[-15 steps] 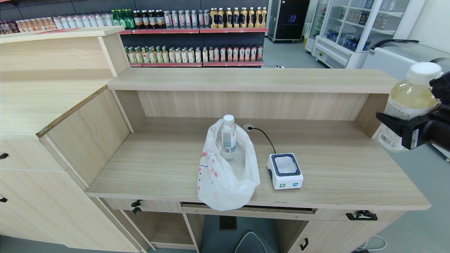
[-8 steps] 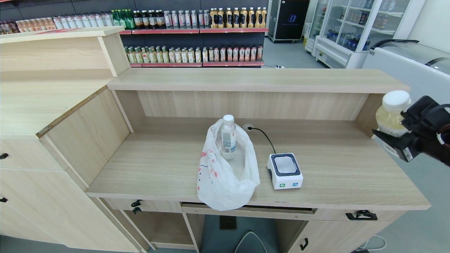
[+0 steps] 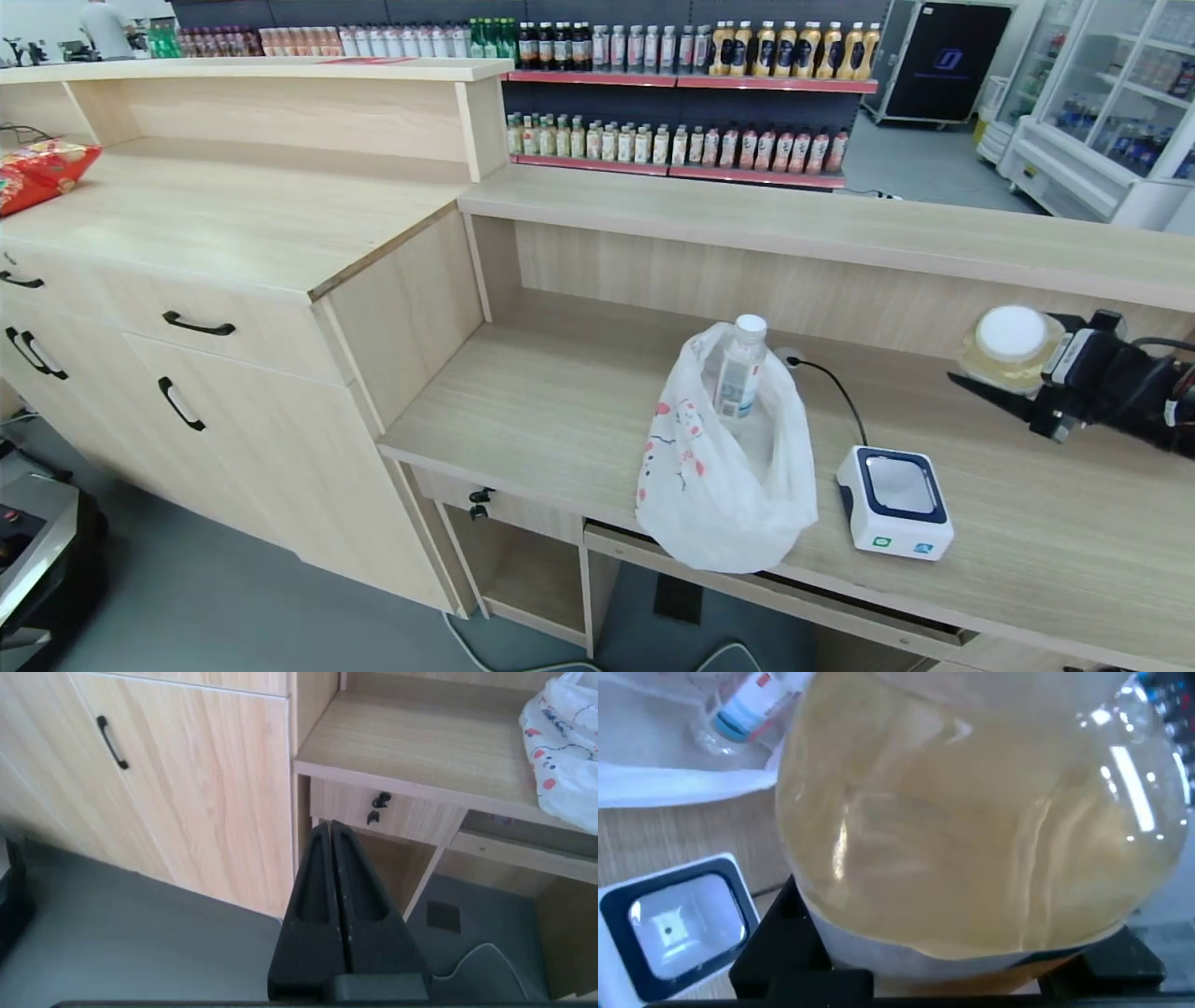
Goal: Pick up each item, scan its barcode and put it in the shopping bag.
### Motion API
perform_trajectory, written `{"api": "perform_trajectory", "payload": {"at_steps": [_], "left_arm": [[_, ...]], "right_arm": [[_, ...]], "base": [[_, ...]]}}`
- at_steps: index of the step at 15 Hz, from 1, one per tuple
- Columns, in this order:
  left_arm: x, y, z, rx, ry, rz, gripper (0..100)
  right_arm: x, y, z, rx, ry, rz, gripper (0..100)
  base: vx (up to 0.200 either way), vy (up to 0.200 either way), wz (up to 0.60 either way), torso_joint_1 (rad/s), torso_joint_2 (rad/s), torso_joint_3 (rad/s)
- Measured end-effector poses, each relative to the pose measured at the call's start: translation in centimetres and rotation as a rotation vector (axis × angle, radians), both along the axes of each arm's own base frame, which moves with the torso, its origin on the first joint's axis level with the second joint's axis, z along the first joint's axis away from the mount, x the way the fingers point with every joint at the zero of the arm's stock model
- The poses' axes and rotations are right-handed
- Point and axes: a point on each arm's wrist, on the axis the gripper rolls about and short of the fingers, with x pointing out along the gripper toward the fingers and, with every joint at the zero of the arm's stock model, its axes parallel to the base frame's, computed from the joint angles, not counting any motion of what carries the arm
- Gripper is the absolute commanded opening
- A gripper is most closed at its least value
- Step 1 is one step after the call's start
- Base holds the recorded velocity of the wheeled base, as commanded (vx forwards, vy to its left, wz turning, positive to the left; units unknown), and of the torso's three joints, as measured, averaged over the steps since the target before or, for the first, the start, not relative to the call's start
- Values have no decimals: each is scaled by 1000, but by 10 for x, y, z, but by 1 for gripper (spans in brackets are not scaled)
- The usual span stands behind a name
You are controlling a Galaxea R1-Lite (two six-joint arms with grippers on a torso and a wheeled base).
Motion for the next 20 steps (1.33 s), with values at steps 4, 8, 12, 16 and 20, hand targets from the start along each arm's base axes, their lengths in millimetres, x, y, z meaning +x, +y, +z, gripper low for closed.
{"api": "perform_trajectory", "payload": {"at_steps": [4,8,12,16,20], "left_arm": [[0,0,0,0,0,0,0],[0,0,0,0,0,0,0],[0,0,0,0,0,0,0],[0,0,0,0,0,0,0],[0,0,0,0,0,0,0]], "right_arm": [[6,-16,-17,-16,32,27,0],[8,-23,-31,5,76,49,0],[12,-28,-43,-51,67,81,0],[12,-29,-56,-85,71,152,0],[6,-42,-67,-115,101,148,0]], "base": [[0,0,0,0,0,0],[0,0,0,0,0,0],[0,0,0,0,0,0],[0,0,0,0,0,0],[0,0,0,0,0,0]]}}
